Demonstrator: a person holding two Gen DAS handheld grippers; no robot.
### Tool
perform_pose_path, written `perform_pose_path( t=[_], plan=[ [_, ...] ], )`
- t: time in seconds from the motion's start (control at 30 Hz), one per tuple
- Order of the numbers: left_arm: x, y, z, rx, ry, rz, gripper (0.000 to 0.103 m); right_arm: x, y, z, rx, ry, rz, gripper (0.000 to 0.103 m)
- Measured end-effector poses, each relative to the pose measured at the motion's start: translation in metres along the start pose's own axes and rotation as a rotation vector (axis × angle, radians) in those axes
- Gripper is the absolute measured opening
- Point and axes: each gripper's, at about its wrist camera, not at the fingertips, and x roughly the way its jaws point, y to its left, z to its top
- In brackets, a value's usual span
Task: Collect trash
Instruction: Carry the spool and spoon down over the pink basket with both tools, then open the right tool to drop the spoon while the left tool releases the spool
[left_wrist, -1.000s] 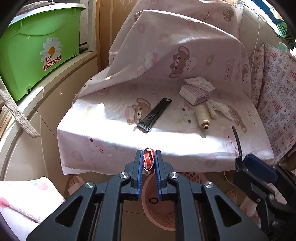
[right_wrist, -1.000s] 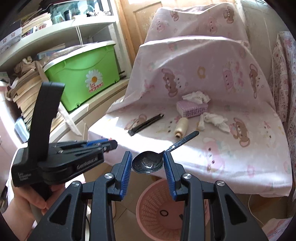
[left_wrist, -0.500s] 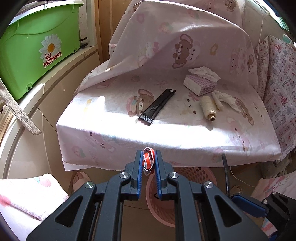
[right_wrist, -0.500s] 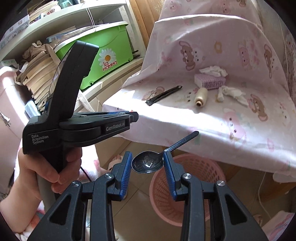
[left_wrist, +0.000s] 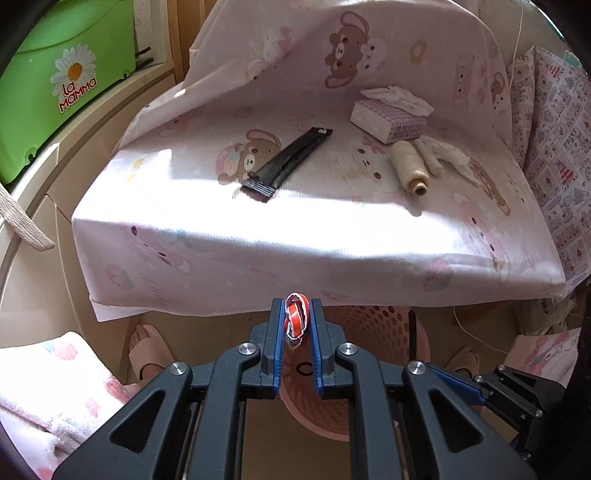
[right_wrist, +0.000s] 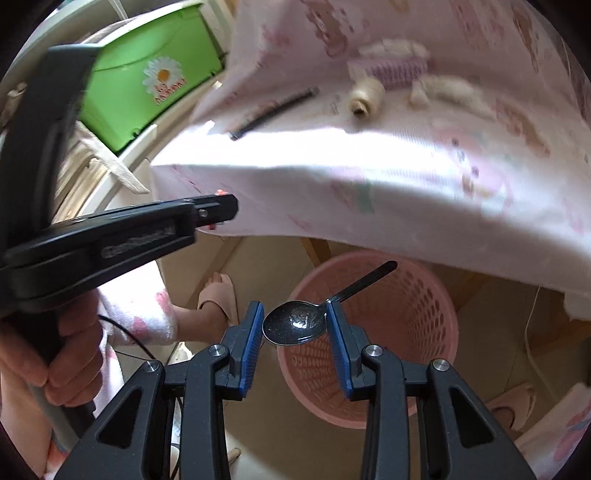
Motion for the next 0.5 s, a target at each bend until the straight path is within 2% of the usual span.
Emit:
perform_pose_path(
  t=[0.23,0.37,0.5],
  plan=[
    [0.046,-0.005,-0.008,-0.016,0.122,-0.008,0.012,0.049,-0.038,-0.007,0.125,0.108,-0.045,0.037],
    [0.065,-0.007,-0.012,0.007,0.136,0.044,0.012,0.072,-0.054,-0.014,0.171,0.161,-0.076,0.037],
    [0.086,-0.007,-0.018,0.001,0.205,0.006,0.012,0.087,-0.067,-0.019,0.201,0.198,-0.092,0.037]
  ],
)
